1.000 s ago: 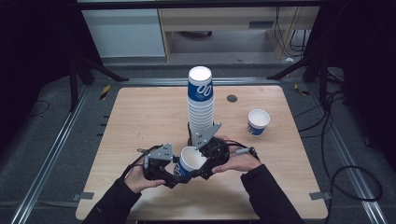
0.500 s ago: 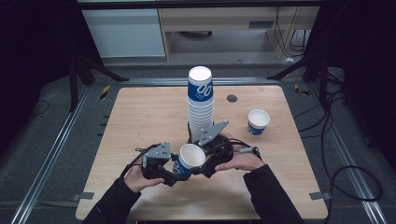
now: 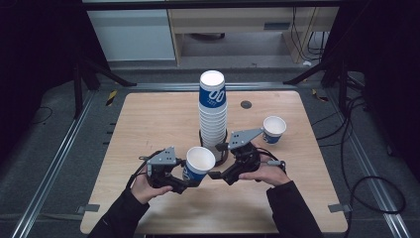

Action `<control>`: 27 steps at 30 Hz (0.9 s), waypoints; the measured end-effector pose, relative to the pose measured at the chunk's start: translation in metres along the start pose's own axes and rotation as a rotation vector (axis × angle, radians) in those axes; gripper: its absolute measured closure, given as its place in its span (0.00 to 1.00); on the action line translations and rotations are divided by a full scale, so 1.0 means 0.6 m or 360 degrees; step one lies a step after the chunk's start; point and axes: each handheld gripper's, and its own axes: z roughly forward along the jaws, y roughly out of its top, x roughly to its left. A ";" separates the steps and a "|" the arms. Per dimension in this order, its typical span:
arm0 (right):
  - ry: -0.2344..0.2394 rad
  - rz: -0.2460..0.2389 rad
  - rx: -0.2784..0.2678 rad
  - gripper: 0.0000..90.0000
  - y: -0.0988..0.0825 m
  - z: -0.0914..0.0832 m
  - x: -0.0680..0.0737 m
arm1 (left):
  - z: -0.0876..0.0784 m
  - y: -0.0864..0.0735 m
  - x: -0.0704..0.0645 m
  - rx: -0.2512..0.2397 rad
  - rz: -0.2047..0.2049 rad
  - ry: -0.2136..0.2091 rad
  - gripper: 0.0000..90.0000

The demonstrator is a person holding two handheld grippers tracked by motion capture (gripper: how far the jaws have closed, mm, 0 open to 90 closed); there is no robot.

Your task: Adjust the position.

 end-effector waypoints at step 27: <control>0.0153 0.0046 -0.0046 0.15 0.006 0.064 0.009 | 0.010 0.003 -0.011 -0.0015 0.0047 0.0001 0.29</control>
